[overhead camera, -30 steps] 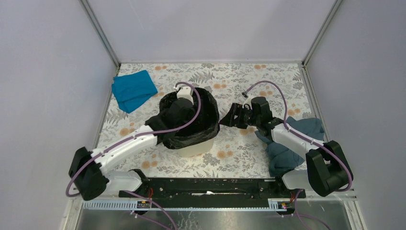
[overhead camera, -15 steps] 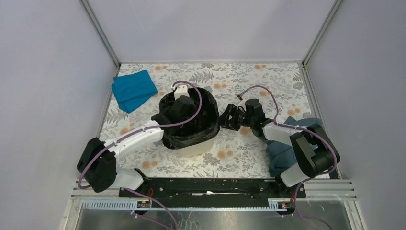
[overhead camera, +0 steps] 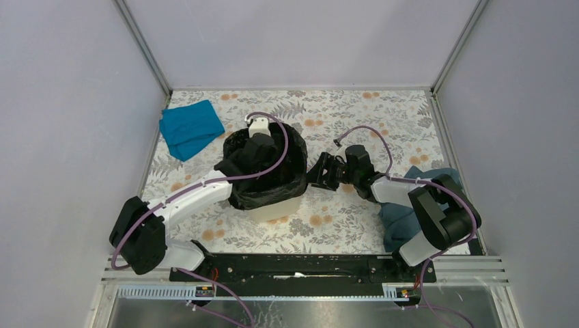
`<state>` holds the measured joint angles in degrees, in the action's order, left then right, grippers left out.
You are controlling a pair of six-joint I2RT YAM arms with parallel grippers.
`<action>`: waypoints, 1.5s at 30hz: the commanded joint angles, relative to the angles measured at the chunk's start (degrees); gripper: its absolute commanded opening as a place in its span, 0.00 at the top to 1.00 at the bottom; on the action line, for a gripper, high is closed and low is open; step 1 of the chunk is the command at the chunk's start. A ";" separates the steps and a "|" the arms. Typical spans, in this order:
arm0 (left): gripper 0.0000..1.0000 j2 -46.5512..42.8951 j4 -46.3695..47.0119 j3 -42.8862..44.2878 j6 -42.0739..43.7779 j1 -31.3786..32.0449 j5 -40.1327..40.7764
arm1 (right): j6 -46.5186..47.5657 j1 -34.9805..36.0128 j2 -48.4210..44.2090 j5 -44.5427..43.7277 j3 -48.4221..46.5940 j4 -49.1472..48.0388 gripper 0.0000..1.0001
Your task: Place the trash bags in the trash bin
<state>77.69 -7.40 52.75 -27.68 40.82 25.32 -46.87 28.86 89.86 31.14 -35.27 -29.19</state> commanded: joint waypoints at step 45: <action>0.15 -7.32 -19.51 4.25 -8.45 1.35 -14.25 | 5.58 -1.18 -4.44 -3.99 -4.23 7.94 0.22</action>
<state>75.09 -22.87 54.11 -36.86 41.98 11.88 -44.47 28.45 89.08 29.98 -36.14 -24.97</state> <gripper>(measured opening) 0.836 0.767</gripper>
